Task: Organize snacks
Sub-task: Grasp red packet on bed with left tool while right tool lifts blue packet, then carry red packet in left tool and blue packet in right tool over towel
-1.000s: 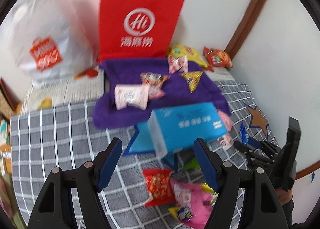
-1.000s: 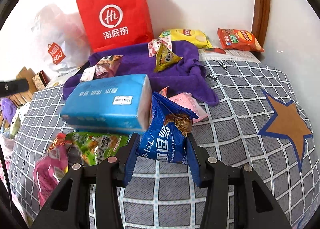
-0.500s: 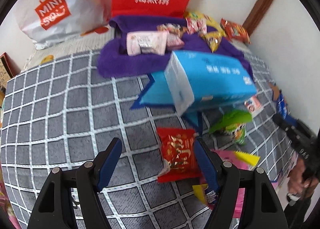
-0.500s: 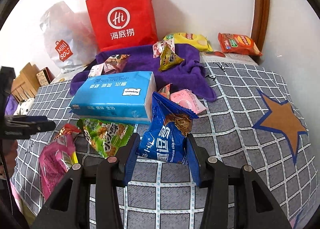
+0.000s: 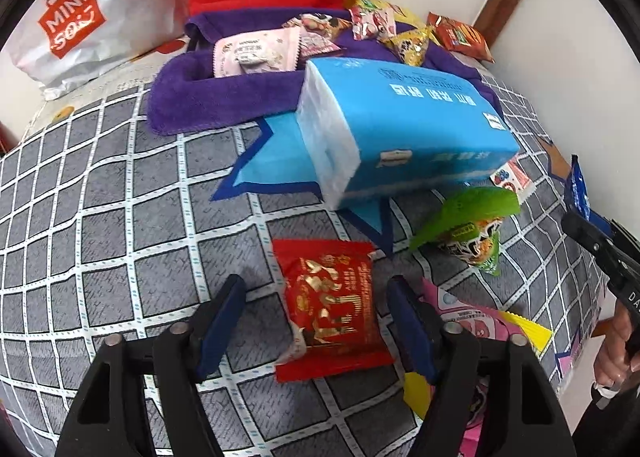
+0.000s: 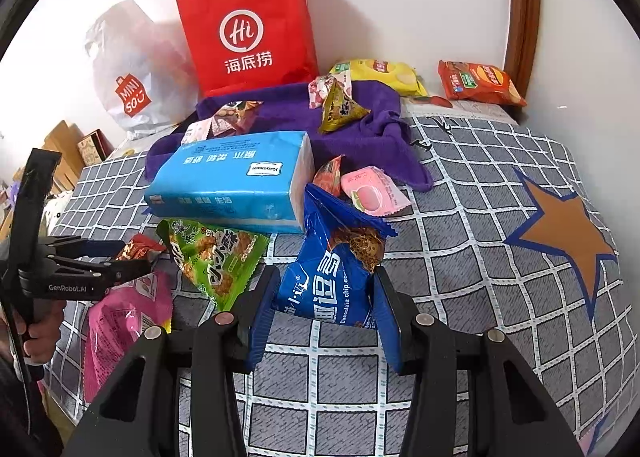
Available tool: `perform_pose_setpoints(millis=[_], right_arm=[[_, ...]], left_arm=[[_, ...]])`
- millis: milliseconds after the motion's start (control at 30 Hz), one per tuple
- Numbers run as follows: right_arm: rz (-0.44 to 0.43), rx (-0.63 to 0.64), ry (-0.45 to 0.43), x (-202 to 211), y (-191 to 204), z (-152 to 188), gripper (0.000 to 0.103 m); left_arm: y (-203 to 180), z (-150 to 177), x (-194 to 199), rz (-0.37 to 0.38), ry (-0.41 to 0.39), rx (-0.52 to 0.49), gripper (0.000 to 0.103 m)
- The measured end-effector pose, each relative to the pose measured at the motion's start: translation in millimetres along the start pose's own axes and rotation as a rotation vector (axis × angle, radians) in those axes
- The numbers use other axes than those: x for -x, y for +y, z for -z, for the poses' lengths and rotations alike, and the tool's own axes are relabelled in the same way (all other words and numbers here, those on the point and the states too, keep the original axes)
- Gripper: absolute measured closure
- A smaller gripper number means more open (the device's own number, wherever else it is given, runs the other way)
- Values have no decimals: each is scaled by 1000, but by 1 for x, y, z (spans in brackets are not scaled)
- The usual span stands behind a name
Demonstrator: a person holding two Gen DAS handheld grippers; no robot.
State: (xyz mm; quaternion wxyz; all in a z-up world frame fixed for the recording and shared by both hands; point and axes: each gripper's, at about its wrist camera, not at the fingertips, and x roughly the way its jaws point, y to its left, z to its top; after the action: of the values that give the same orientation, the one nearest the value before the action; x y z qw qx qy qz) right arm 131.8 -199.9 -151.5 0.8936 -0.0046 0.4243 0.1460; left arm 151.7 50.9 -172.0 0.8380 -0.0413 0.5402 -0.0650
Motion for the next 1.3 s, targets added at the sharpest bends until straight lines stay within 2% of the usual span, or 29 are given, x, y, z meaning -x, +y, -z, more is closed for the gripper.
perform_pose_setpoints(millis=[33, 100, 333, 433, 800, 1300], right_arm=[[-4, -3, 1, -1, 0, 0, 57], [-10, -8, 3, -2, 0, 1, 57], [-39, -3, -14, 4, 4, -5, 57], [-50, 4, -26, 8, 8, -8, 57], [-68, 33, -76, 21, 22, -34, 57], [-45, 85, -140, 16, 35, -99, 57]], left_arm=[[2, 1, 2, -3, -5, 3, 46], [3, 2, 4, 21, -6, 8, 65], [19, 3, 27, 96, -37, 65, 66], [21, 2, 41, 98, -65, 75, 66], [-1, -21, 84, 196, -157, 44, 66], [-9, -77, 102, 183, -232, 22, 66]])
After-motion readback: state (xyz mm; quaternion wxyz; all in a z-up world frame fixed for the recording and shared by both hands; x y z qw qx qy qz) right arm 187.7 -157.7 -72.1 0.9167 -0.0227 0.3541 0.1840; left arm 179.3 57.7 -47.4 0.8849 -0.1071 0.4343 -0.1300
